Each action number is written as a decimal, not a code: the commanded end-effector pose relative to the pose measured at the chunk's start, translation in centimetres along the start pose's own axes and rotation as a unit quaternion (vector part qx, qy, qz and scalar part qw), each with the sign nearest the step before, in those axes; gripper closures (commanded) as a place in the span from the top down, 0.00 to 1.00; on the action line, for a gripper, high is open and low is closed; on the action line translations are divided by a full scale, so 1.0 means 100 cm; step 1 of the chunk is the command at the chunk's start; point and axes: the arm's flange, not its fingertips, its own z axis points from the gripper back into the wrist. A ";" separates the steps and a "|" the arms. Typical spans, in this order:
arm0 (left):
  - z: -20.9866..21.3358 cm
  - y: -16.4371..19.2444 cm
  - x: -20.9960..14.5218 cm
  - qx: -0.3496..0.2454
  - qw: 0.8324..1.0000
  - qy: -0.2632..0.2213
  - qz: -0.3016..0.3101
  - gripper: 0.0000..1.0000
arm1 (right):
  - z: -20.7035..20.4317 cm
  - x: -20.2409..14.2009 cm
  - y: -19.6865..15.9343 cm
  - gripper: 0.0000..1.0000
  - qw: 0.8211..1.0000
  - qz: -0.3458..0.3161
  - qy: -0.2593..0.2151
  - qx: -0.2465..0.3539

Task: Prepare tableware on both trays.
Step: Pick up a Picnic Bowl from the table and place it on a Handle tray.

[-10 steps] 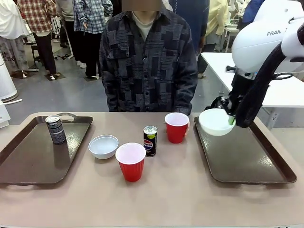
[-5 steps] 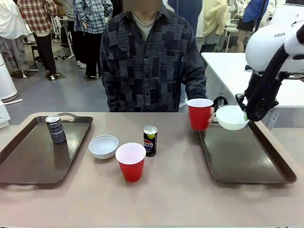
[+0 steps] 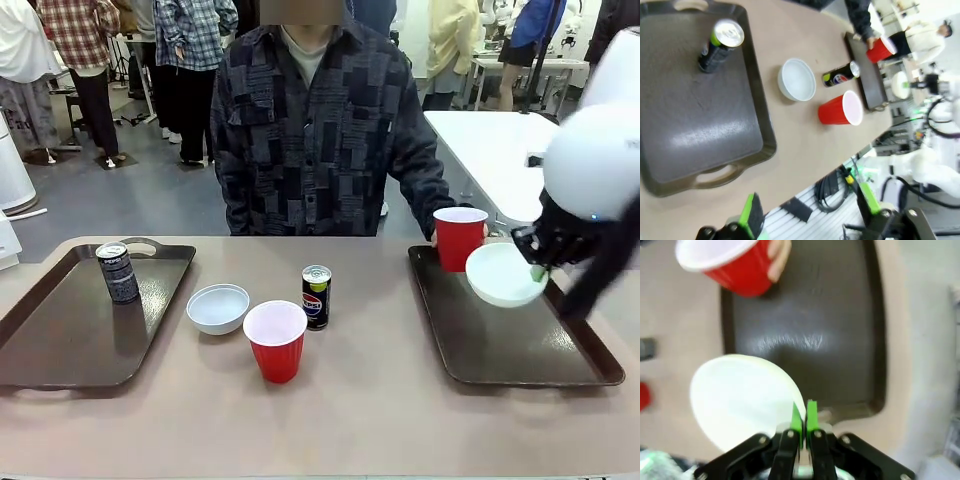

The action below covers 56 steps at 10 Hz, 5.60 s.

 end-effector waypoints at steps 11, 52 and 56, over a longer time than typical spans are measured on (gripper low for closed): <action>0.001 -0.001 0.000 -0.011 1.000 -0.004 0.005 1.00 | -0.011 0.006 -0.021 0.04 0.998 -0.049 0.033 0.006; -0.110 -0.176 0.121 0.342 0.913 0.191 -0.112 1.00 | 0.017 -0.073 -0.119 1.00 0.869 -0.030 0.253 0.425; -0.171 -0.181 0.093 0.315 0.924 0.169 -0.139 1.00 | 0.021 -0.078 -0.131 1.00 0.871 -0.029 0.251 0.422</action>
